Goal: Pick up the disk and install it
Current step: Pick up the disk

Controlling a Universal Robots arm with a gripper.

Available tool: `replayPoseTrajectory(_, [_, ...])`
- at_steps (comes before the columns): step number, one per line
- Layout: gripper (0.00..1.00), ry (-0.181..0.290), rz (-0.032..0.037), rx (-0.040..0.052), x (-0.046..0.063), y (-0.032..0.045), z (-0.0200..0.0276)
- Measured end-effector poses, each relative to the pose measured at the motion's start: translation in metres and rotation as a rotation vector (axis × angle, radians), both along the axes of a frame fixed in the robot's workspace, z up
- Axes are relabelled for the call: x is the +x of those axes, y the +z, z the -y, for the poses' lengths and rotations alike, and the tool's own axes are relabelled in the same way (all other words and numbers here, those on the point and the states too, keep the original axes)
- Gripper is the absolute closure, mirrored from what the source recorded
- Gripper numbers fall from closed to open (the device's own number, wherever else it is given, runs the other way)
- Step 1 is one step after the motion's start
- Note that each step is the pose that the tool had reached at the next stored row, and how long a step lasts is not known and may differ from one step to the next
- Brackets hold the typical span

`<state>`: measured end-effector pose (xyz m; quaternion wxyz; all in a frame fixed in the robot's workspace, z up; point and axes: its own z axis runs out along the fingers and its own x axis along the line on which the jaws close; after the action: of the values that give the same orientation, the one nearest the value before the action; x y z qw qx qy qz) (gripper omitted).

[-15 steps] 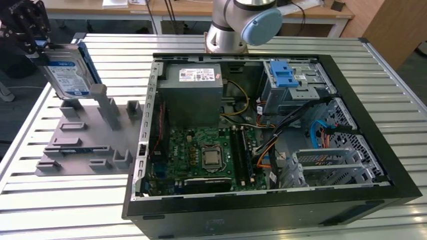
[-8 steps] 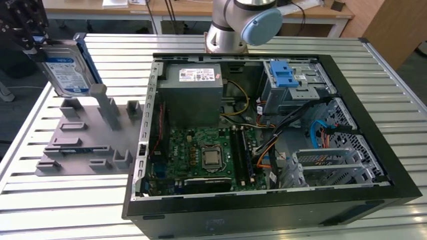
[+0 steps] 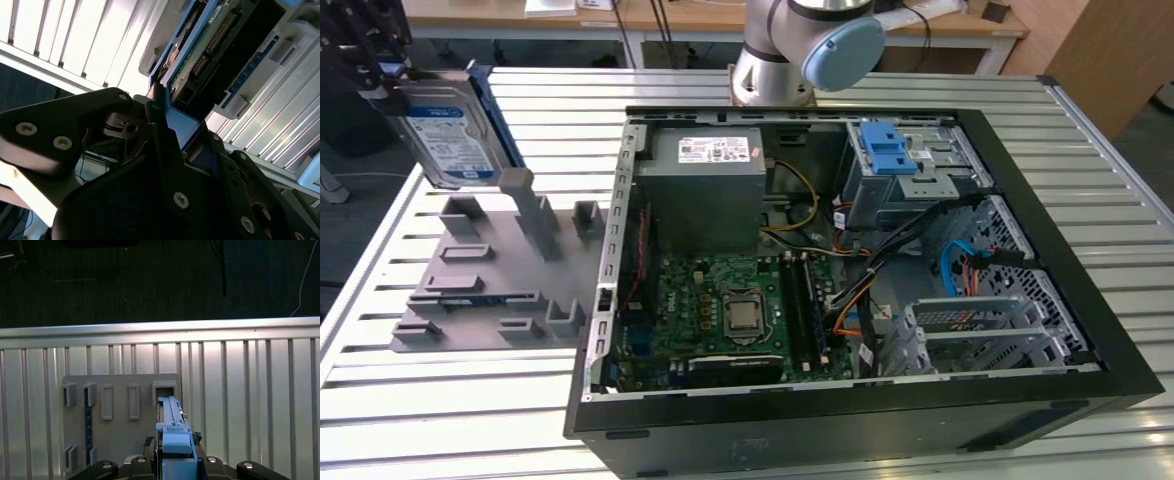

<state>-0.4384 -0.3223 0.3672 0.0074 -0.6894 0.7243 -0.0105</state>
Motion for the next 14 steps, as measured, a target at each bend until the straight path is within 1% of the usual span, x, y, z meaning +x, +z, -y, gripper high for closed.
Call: replayPoseTrajectory(14, [0.63,0.0,0.0,0.0,0.0,0.0192,0.0])
